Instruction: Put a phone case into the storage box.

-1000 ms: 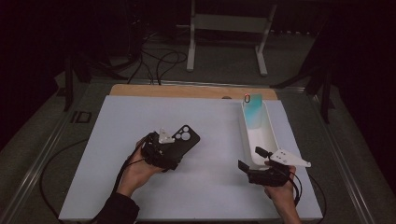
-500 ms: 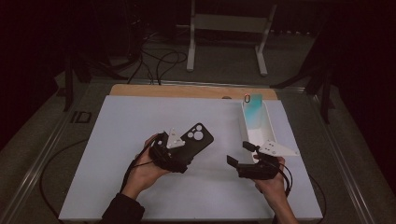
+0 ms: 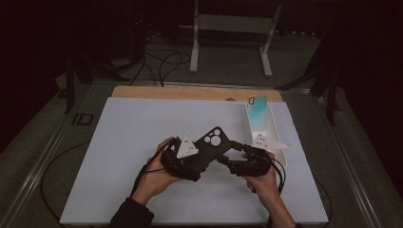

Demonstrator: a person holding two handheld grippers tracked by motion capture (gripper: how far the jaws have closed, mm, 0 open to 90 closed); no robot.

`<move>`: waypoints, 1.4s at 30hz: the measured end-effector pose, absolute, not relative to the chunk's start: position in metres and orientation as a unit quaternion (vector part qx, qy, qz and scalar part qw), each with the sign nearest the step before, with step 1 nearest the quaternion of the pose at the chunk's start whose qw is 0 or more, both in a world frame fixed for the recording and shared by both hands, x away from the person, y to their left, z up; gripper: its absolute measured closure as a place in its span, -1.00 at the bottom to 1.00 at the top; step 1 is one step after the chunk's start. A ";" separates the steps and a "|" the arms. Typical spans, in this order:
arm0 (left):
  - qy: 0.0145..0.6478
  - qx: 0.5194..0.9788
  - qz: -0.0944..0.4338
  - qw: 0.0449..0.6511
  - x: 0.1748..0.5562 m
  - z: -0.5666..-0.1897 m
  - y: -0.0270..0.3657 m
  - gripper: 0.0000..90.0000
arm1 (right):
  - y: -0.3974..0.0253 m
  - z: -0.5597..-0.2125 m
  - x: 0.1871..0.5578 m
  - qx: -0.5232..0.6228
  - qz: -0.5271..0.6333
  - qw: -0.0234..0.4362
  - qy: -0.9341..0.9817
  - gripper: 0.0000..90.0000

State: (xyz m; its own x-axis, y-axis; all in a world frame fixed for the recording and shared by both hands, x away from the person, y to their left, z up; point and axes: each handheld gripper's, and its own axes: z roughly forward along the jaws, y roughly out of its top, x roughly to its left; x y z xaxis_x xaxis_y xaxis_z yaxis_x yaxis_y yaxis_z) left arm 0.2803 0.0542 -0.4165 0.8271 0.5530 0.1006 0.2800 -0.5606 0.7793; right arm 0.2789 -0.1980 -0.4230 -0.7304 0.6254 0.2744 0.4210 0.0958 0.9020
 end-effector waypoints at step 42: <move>0.246 0.860 0.057 0.443 0.283 -0.431 0.060 -0.67 | -0.183 -0.410 0.276 0.327 0.566 0.081 0.752 0.91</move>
